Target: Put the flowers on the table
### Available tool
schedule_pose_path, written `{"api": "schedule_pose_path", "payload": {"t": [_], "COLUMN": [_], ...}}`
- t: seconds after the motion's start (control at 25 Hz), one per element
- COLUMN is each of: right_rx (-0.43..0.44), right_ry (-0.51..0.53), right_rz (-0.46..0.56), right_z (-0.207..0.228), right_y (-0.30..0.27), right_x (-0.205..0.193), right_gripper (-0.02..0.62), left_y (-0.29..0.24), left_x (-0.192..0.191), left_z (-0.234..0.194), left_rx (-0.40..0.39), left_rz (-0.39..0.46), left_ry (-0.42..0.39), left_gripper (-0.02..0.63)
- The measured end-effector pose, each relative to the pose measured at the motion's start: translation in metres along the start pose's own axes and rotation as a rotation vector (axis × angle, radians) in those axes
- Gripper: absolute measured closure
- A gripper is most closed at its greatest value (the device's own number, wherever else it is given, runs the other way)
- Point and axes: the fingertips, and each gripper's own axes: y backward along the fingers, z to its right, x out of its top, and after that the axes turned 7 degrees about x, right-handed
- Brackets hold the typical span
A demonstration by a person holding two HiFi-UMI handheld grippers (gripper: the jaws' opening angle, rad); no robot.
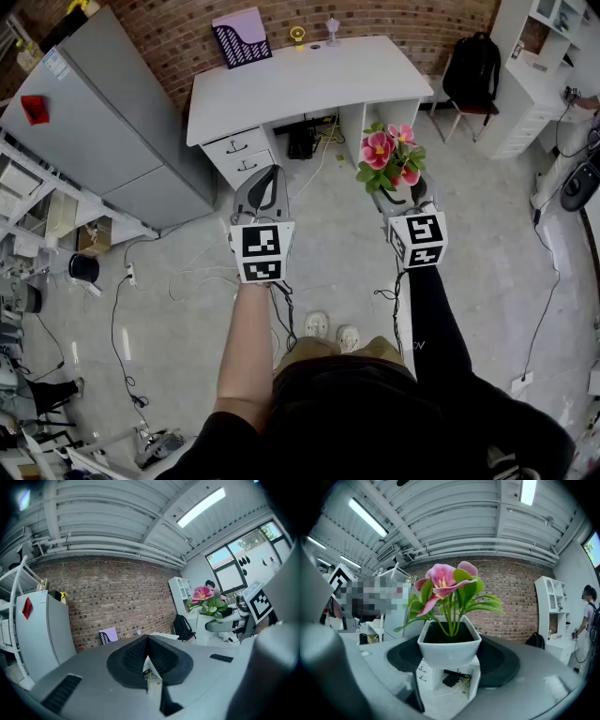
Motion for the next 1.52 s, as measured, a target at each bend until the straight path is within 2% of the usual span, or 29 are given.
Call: {"api": "schedule_pose_path", "payload": {"t": [0.28,0.44,0.8,1.16,1.52], "right_rx": [-0.005,-0.015,0.026,0.046,0.045], "right_ry": [-0.006,-0.044,-0.046,-0.023,-0.017], "right_rz": [0.005,0.022,0.039,0.020,0.000], "right_z": [-0.002,0.000,-0.015,-0.016,0.006], "right_y": [0.038,0.059,0.045,-0.008,-0.115], "right_x": [-0.004,-0.009,-0.005,-0.016,-0.018], "right_gripper": [0.253,0.253,0.253,0.253,0.253], "left_y": [0.031,0.047,0.053,0.011,-0.092], "left_x": [0.002,0.003,0.002,-0.017,-0.024], "left_z": [0.020,0.028,0.012,-0.017,-0.064], "left_rx": [0.004,0.010,0.028,0.026,-0.012], "left_rz": [0.008,0.011,0.017,0.015,0.011], "left_ry": [-0.004,-0.004,-0.002,0.026,0.061], "left_gripper": [0.597,0.597,0.597,0.597,0.597]}}
